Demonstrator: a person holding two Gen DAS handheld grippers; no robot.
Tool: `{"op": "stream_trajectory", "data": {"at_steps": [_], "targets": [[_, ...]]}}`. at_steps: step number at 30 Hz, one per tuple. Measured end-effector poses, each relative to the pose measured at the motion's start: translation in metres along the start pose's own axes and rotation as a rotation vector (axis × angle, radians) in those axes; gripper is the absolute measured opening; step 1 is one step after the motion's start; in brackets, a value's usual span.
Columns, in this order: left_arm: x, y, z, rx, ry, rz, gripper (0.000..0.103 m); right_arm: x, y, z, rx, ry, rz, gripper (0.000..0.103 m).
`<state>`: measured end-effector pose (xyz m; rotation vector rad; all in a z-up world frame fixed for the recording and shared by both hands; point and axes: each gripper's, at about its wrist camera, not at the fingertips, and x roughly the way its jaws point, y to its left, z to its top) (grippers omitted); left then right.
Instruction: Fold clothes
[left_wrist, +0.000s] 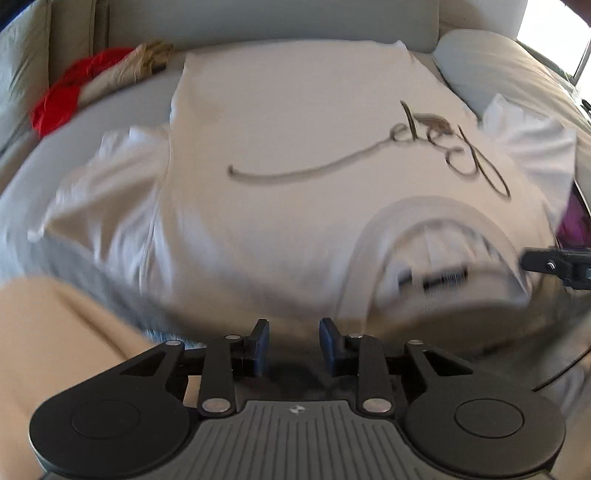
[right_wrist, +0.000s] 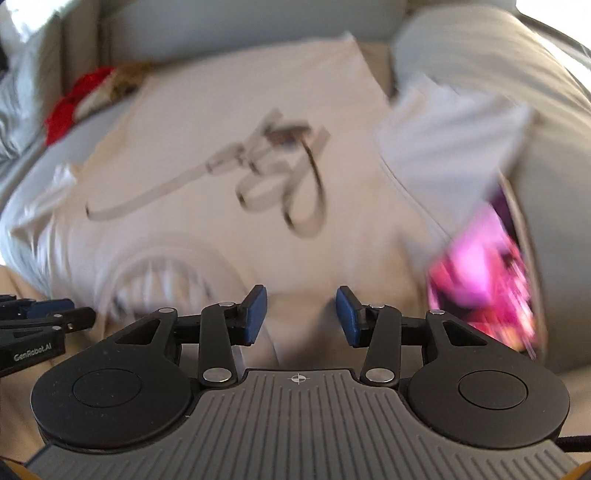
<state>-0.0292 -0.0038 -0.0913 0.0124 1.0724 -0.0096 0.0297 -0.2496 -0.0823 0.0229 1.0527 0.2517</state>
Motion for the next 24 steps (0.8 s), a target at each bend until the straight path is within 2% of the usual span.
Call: {"op": "stream_trajectory", "data": {"at_steps": [1,3,4,6,7,10,15,16,18,20,21,23,24], "targets": [[-0.005,0.001,-0.003,-0.007,-0.018,-0.003,0.029,-0.007,-0.004,-0.007,0.020,0.029,0.001,0.046],[-0.014,0.000,-0.001,-0.019,-0.079,0.012,0.030,-0.019,-0.008,-0.017,0.050,-0.014,0.023,0.046],[-0.019,0.000,0.000,-0.024,-0.114,0.022,0.035,-0.025,-0.010,-0.022,0.065,-0.036,0.034,0.046],[-0.022,-0.002,0.006,-0.029,-0.176,0.049,0.037,-0.032,-0.003,-0.022,0.052,-0.116,0.046,0.046],[-0.018,-0.004,0.011,-0.026,-0.188,0.054,0.036,-0.035,0.000,-0.022,0.046,-0.156,0.051,0.045],[-0.002,-0.013,0.023,0.005,-0.211,0.070,0.036,-0.019,0.017,-0.014,-0.017,-0.184,0.071,0.023],[0.016,-0.026,0.028,0.053,-0.200,0.102,0.034,0.005,0.024,-0.009,-0.018,-0.143,0.074,0.022],[0.012,-0.027,0.028,0.065,-0.171,0.100,0.032,0.005,0.024,-0.010,-0.025,-0.134,0.073,0.023],[0.003,-0.029,0.030,0.074,-0.108,0.078,0.026,0.002,0.020,-0.012,-0.020,-0.057,0.072,0.026],[-0.013,-0.027,0.033,0.060,-0.087,0.001,0.032,-0.005,0.007,-0.012,0.023,0.020,0.088,0.028],[-0.020,-0.027,0.034,0.062,-0.104,-0.019,0.038,-0.013,-0.003,-0.009,0.061,0.003,0.104,0.030],[-0.033,-0.029,0.040,0.052,-0.140,-0.026,0.040,-0.032,-0.024,-0.001,0.141,-0.069,0.121,0.053],[-0.038,-0.029,0.043,0.036,-0.148,-0.034,0.040,-0.043,-0.036,0.004,0.182,-0.124,0.121,0.056]]}}
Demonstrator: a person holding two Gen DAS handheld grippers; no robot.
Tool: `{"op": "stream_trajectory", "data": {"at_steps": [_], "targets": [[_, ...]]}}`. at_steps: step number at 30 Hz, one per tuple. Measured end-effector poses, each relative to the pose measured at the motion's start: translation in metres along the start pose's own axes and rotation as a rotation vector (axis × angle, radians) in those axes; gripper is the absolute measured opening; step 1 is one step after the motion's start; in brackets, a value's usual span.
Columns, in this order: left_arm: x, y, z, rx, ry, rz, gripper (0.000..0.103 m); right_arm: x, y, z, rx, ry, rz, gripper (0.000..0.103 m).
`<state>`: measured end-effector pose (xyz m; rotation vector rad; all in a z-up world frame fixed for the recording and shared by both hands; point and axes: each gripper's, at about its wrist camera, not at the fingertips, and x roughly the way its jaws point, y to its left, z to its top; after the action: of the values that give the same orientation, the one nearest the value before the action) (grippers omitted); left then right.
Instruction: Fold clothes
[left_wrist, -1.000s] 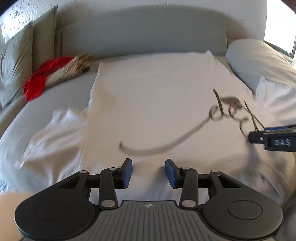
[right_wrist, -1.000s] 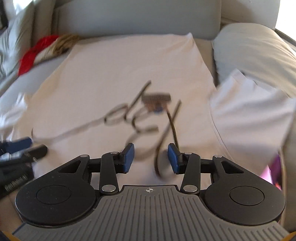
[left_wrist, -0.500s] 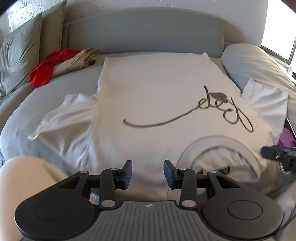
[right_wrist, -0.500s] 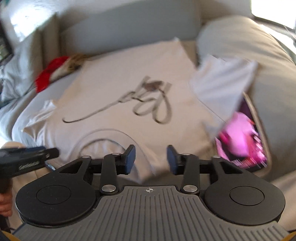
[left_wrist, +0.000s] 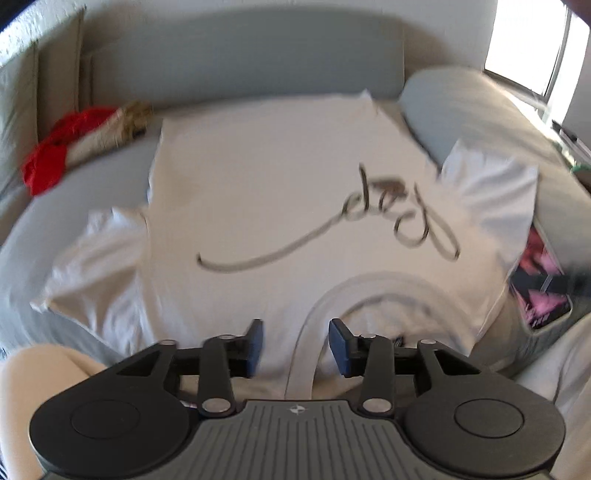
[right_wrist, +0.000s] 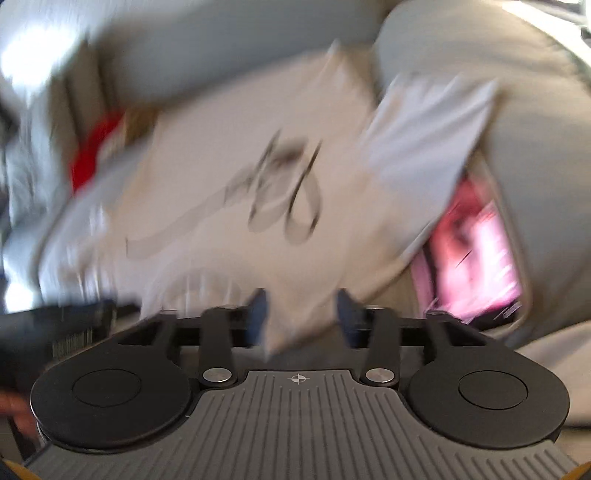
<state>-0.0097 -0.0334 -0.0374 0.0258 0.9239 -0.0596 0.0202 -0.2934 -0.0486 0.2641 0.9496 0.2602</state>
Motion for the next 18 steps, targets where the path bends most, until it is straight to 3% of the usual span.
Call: {"op": "stream_trajectory", "data": {"at_steps": [3,6,11,13,16,18], "targets": [[-0.001,-0.003,0.013,-0.073,0.008,-0.069,0.042,-0.022,-0.031,0.024,0.114,-0.128,0.011,0.062],[0.007,-0.016,0.019,-0.051,-0.012,-0.065,0.042,-0.023,-0.074,0.046,0.273,-0.199,0.026,0.061],[0.024,-0.025,0.025,-0.074,-0.011,-0.111,0.042,0.004,-0.139,0.070,0.454,-0.216,0.022,0.055],[0.028,-0.027,0.026,-0.085,-0.009,-0.114,0.042,0.017,-0.155,0.077,0.491,-0.220,0.024,0.055],[0.031,-0.027,0.027,-0.087,-0.009,-0.113,0.042,0.032,-0.169,0.086,0.514,-0.244,0.049,0.042],[0.032,-0.027,0.027,-0.091,-0.008,-0.116,0.042,0.041,-0.174,0.096,0.501,-0.247,0.066,0.042]]}}
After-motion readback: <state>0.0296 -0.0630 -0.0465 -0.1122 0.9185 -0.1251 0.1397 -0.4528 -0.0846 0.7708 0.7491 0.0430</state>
